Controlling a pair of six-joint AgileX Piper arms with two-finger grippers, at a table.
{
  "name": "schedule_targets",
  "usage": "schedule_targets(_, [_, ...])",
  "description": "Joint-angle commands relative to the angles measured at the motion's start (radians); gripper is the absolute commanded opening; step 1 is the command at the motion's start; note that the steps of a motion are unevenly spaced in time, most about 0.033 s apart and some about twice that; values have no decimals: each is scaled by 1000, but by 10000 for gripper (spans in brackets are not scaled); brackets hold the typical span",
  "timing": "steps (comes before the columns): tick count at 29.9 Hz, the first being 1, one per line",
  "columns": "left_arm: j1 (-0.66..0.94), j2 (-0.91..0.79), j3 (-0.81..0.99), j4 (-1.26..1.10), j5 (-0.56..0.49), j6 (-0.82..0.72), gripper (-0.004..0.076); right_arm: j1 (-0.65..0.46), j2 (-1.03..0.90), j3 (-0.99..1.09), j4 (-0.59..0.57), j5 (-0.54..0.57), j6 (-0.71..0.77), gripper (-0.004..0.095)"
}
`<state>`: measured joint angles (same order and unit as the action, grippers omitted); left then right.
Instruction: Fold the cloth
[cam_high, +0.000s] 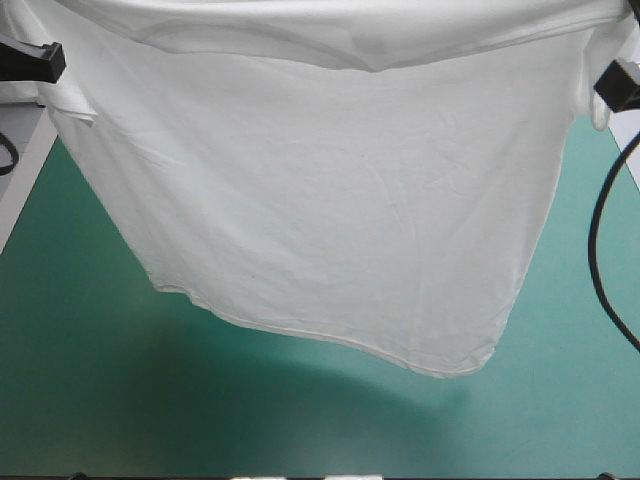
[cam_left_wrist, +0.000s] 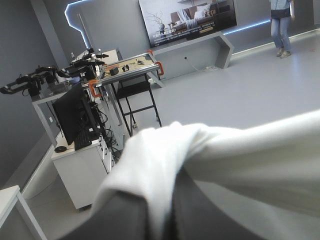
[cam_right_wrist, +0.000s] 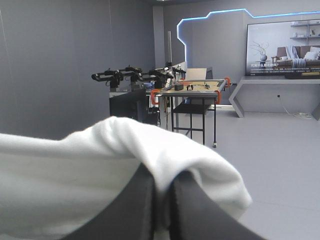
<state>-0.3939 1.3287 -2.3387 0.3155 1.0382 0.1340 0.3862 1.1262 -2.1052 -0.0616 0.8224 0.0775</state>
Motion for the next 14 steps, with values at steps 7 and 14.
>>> schedule_targets(7, [-2,102,79,26,-35,3,-9,1,204,-11,-29,19,-13,-19])
schedule_targets(14, [52,212,231,-33,-163,-30,-9,1,368,-11,-67,-56,-13,-19])
